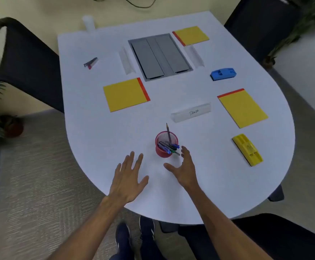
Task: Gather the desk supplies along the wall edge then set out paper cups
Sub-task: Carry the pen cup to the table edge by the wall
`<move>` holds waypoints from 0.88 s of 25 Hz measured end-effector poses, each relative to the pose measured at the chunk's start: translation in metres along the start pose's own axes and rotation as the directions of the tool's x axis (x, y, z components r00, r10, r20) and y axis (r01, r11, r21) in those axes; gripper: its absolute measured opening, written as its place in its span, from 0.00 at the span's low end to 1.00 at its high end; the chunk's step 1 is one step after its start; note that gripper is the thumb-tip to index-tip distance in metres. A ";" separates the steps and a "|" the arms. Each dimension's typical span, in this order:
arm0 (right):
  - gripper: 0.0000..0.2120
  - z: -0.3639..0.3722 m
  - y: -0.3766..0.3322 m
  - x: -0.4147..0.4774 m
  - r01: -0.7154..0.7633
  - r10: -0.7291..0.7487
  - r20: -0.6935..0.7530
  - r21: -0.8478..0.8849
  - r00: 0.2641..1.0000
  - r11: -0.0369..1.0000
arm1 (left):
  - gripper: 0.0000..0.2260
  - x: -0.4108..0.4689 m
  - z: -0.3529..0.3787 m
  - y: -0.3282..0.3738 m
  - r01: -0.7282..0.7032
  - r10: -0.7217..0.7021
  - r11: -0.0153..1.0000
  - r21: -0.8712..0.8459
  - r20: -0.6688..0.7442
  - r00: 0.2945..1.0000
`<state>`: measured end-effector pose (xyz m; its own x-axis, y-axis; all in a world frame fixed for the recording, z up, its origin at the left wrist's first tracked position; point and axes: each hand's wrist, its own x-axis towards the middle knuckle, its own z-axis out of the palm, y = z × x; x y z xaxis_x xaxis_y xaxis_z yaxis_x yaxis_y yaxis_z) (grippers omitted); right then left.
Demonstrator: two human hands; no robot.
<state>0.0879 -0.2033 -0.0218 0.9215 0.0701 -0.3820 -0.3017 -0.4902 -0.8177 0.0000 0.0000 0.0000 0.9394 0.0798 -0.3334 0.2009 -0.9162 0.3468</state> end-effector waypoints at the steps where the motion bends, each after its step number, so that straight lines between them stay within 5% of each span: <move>1: 0.49 0.005 0.002 0.006 0.010 -0.009 -0.017 0.027 1.000 1.000 | 0.36 0.009 0.007 -0.005 -0.014 0.013 0.999 0.042 0.025 1.000; 4: 0.49 0.023 0.006 0.024 0.033 -0.030 -0.038 0.107 0.999 0.994 | 0.35 0.037 0.029 -0.024 -0.020 0.011 0.994 0.110 0.079 0.997; 14: 0.45 0.066 -0.002 0.042 0.090 -0.009 -0.235 0.339 0.972 0.936 | 0.35 0.052 0.086 -0.053 -0.015 0.034 0.963 0.268 -0.067 0.997; 18: 0.42 0.066 -0.011 0.044 0.090 0.032 -0.181 0.624 0.983 0.776 | 0.34 0.052 0.086 -0.053 -0.026 0.043 0.964 0.264 -0.059 0.997; 22: 0.25 0.057 -0.015 0.034 -0.020 0.084 -0.159 0.369 0.984 0.929 | 0.34 0.048 0.068 -0.058 -0.037 0.045 0.975 0.220 -0.033 0.998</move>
<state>0.1101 -0.1444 -0.0472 0.9199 -0.1102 -0.3763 -0.3890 -0.1361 -0.9111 0.0145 0.0304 -0.0960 0.9562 0.0511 -0.2883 0.1001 -0.9824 0.1578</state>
